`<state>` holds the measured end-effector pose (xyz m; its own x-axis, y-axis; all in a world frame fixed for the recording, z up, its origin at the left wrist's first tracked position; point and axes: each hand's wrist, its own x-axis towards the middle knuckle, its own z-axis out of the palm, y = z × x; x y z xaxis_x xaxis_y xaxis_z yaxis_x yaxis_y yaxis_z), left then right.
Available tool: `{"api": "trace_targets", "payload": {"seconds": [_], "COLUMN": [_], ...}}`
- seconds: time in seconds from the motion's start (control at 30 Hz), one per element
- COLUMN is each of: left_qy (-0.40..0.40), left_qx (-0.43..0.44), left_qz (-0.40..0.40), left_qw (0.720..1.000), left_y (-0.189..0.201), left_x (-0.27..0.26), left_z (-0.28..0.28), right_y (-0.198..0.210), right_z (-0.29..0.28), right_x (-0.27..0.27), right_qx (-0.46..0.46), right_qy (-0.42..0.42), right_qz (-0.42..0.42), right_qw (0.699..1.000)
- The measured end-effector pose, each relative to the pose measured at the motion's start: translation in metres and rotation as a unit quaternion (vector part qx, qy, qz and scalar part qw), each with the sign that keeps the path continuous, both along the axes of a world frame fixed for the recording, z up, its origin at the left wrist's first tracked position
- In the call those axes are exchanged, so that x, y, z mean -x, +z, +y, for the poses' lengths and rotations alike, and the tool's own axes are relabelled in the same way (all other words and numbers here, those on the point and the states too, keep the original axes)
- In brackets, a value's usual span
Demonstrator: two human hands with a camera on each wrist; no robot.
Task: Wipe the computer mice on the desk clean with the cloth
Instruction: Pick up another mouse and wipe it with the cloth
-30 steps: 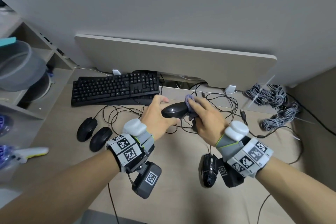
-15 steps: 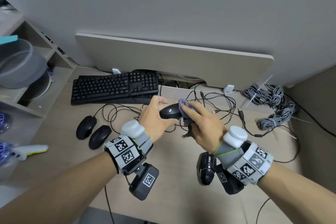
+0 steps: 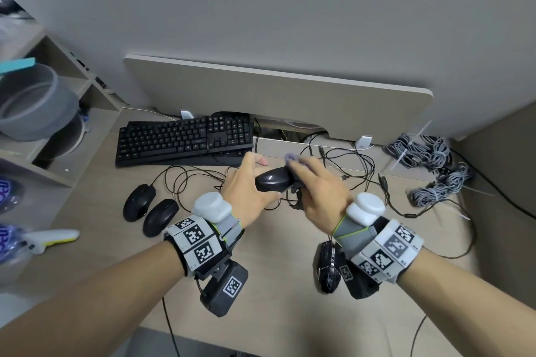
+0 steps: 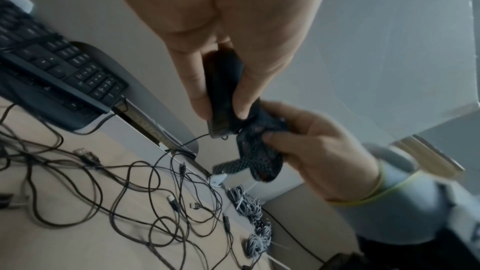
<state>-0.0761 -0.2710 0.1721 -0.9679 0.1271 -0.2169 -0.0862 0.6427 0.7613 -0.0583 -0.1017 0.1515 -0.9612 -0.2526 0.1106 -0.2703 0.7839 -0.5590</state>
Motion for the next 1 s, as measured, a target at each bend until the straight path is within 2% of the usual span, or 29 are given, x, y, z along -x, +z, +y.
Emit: {"api": "trace_targets", "payload": {"seconds": [0.1, 0.2, 0.27, 0.33, 0.37, 0.47, 0.53, 0.63, 0.73, 0.8, 0.9, 1.0], "left_qy": [-0.011, -0.022, -0.023, -0.006, 0.021, 0.126, 0.165, 0.21, 0.227, 0.203, 0.146, 0.115], "left_qx": [0.011, 0.012, 0.005, -0.033, -0.082, -0.26, -0.331, -0.4, -0.423, -0.398, -0.322, -0.269], "left_qz": [0.007, 0.013, 0.012, 0.005, -0.013, -0.105, -0.157, -0.21, -0.235, -0.241, -0.254, -0.266], "left_qw": [1.0, 1.0, 1.0, 0.999, 0.996, 0.951, 0.916, 0.867, 0.845, 0.861, 0.9, 0.918], "left_y": [-0.001, -0.003, -0.006, -0.009, -0.01, -0.006, -0.003, 0.001, 0.002, 0.001, 0.0, -0.003], "left_x": [-0.003, -0.008, -0.009, -0.007, -0.006, 0.002, 0.007, 0.011, 0.013, 0.011, 0.008, 0.009], "left_z": [-0.002, -0.004, -0.004, -0.004, -0.005, -0.01, -0.011, -0.005, 0.007, 0.014, 0.019, 0.02], "right_y": [0.003, -0.002, 0.0, 0.002, 0.0, -0.011, -0.014, -0.013, -0.011, -0.009, -0.006, 0.001], "right_z": [-0.007, 0.011, 0.008, -0.001, 0.0, 0.024, 0.036, 0.029, 0.021, 0.018, 0.017, 0.016], "right_x": [-0.006, 0.002, -0.001, -0.008, -0.008, 0.004, 0.007, 0.006, 0.009, 0.01, 0.012, 0.014], "right_qx": [-0.007, -0.022, -0.025, 0.032, 0.067, 0.095, 0.076, 0.09, 0.117, 0.128, 0.175, 0.195], "right_qy": [0.047, 0.004, 0.011, 0.05, 0.047, -0.06, -0.098, -0.085, -0.088, -0.094, -0.104, -0.111], "right_qz": [0.001, -0.016, -0.003, 0.015, 0.016, 0.001, -0.009, -0.018, -0.017, -0.017, -0.013, -0.013], "right_qw": [0.999, 1.0, 1.0, 0.998, 0.997, 0.994, 0.992, 0.992, 0.989, 0.987, 0.979, 0.974]}}
